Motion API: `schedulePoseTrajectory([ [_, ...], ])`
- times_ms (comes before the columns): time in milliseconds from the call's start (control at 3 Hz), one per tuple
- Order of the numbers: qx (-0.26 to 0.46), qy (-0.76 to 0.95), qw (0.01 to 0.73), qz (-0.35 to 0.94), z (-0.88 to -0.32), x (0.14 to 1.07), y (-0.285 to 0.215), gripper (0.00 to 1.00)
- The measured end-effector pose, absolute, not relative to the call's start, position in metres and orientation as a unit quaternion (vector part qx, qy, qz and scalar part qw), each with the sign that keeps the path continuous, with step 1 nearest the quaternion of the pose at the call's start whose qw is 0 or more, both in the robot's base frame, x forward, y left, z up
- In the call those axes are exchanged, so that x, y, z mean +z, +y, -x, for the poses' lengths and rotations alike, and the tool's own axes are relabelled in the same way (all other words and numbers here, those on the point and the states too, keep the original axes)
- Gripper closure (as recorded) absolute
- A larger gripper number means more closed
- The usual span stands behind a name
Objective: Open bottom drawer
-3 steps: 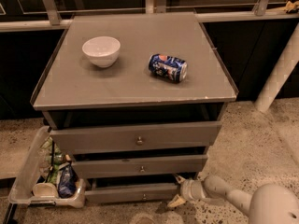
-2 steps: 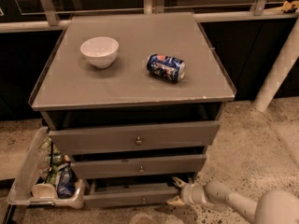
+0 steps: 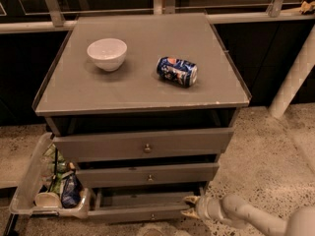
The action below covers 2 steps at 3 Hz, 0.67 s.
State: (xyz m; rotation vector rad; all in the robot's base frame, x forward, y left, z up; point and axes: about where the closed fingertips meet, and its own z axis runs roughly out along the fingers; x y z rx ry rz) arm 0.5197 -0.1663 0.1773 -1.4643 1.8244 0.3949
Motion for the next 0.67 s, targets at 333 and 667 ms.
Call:
schedulePoseTrajectory([
  [333, 0.147, 0.716, 0.373, 0.572, -0.5073, 0.1818, -0.1734, 1.00],
  [667, 0.147, 0.716, 0.373, 0.572, -0.5073, 0.1818, -0.1734, 0.82],
])
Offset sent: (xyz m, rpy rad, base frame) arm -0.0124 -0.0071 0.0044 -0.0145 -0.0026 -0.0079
